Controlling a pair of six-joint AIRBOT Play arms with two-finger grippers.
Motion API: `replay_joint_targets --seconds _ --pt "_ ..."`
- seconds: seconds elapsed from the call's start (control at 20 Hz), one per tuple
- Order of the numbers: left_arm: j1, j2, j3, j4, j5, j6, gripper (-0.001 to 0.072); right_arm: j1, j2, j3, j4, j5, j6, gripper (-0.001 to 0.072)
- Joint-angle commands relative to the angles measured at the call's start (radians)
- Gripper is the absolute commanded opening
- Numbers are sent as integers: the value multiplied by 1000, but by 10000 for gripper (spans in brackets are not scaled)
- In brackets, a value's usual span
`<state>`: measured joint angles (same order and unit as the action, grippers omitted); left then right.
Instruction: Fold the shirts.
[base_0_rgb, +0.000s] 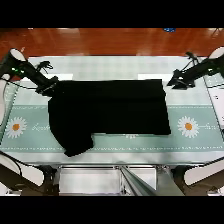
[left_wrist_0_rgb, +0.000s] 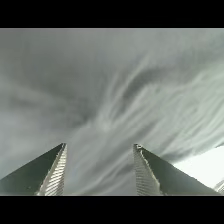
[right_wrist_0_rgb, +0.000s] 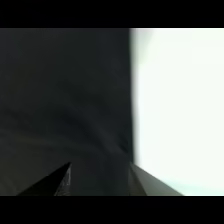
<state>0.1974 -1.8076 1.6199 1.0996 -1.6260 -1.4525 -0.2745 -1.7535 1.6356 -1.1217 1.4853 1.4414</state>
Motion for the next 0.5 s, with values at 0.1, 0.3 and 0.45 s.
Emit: replay_joint_targets --seconds 0.1,0.3,0.45 --pt "160 325 -405 1 76 117 507 -146 325 -240 -60 -123 15 410" --pt "368 569 -871 -5 181 163 507 -185 574 -602 74 -260 -93 409" --pt "480 654 -1027 -87 232 177 507 -185 653 -762 110 -285 -112 409"
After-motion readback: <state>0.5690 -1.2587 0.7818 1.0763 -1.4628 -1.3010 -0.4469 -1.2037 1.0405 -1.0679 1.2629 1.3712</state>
